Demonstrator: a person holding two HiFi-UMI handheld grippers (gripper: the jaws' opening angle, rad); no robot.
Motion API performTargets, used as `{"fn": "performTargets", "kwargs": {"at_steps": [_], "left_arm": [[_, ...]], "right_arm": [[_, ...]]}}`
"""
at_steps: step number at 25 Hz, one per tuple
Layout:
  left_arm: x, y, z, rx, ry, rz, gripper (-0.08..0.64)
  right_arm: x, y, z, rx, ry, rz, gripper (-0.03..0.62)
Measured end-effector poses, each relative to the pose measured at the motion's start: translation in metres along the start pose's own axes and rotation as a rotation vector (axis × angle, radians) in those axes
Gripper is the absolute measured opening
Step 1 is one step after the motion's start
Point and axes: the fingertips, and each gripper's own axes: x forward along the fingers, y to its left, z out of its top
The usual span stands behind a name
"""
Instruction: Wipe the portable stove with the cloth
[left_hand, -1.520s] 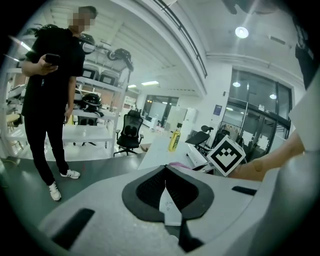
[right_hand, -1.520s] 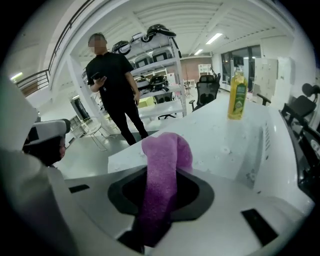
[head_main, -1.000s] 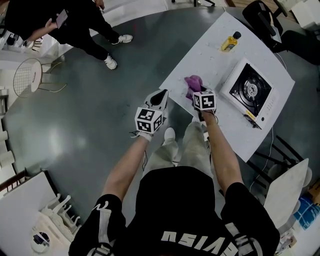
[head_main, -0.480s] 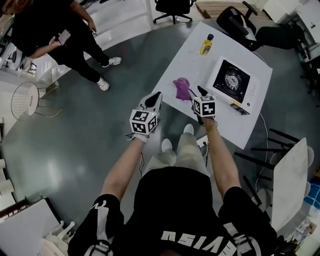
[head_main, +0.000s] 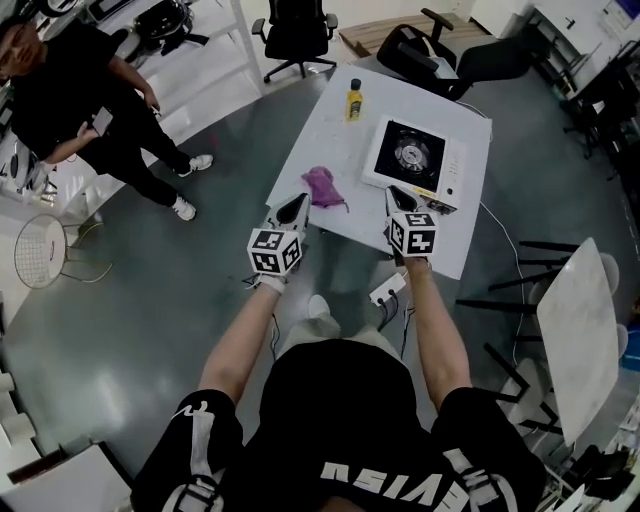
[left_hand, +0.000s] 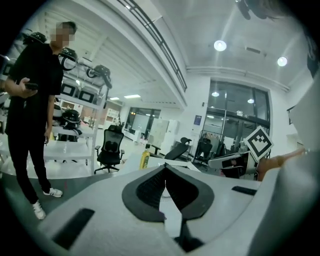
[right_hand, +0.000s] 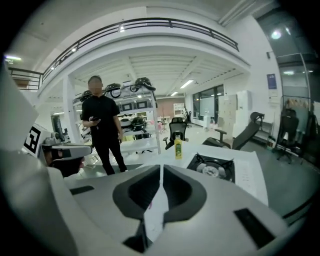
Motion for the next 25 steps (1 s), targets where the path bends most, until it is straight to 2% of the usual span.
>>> {"fn": "performTargets", "kwargs": {"at_steps": [8,14,25], "left_arm": [[0.005,-0.11,0.0,0.041,-0.003,-0.049,0.009],[0.005,-0.193,-0.008,0.09,-0.013,-0.103,0.009],[-0.016,-0.277,-0.024,0.118,-0.014,-0.16,0.009]], "right_arm": [[-0.106,-0.071,-0.022,0.0,-0.032,-0.031,0.011],[-0.17,-0.102,-0.039,0.001,-0.065,-0.032,0.011],[-0.248,-0.124,-0.069,0.016,-0.094,-0.06,0.011]]}}
